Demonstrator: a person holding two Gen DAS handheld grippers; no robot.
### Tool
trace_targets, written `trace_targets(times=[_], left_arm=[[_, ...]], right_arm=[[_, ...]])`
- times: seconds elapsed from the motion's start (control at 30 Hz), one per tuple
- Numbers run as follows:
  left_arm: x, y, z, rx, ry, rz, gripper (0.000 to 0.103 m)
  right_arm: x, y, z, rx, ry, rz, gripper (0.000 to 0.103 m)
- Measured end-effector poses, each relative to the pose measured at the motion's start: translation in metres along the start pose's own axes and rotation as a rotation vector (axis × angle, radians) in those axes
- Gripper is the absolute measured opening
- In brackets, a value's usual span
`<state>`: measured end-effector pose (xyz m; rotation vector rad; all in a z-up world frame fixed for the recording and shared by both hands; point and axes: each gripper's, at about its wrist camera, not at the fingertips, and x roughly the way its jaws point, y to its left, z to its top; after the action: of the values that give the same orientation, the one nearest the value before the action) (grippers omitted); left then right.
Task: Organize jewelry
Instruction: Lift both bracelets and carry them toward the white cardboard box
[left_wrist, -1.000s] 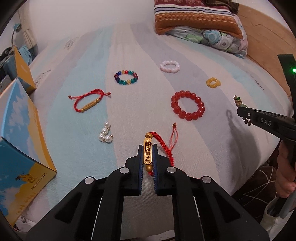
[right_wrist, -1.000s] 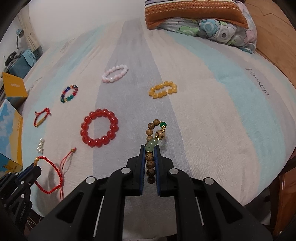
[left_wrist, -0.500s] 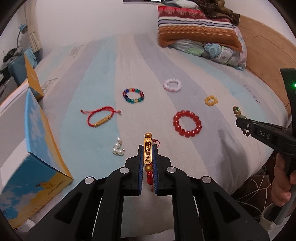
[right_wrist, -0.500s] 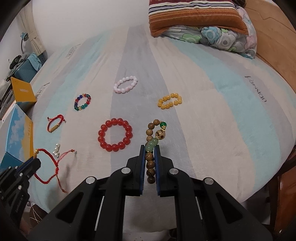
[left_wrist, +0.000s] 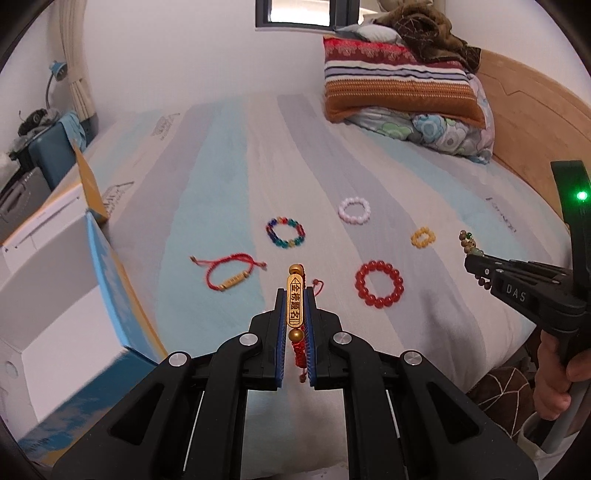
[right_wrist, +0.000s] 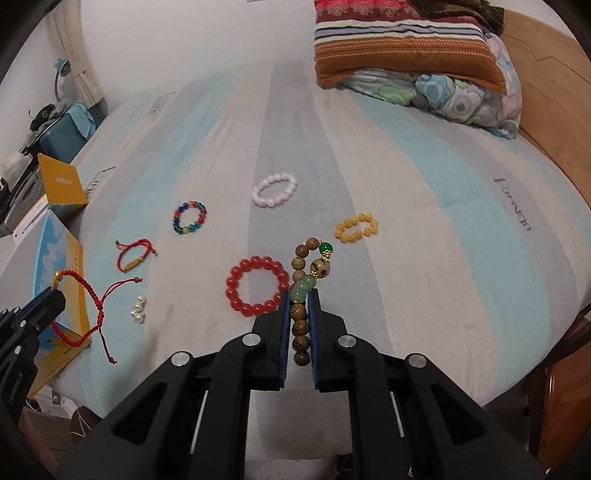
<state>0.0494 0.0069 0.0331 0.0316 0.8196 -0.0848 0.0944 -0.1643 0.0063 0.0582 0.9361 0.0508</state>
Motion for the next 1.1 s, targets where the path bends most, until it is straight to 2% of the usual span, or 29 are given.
trace_targets(times=[0.33, 0.7, 0.93, 1.1], left_arm=[[-0.024, 0.032, 0.022, -0.036, -0.041, 0.024, 0.008], [-0.048, 0.080, 0.027, -0.097, -0.070, 0.083, 0.008], [-0.074, 0.128, 0.018, -0.169, -0.092, 0.129, 0.008], [-0.091, 0.168, 0.002, -0.220, -0.096, 0.189, 0.008]], right_arm=[[-0.011, 0.046, 0.021, -0.070, -0.014, 0.017, 0.009], [-0.013, 0.126, 0.032, -0.193, -0.018, 0.065, 0.009], [-0.024, 0.191, 0.036, -0.283, -0.029, 0.160, 0.009], [-0.030, 0.244, 0.033, -0.360, -0.030, 0.218, 0.009]])
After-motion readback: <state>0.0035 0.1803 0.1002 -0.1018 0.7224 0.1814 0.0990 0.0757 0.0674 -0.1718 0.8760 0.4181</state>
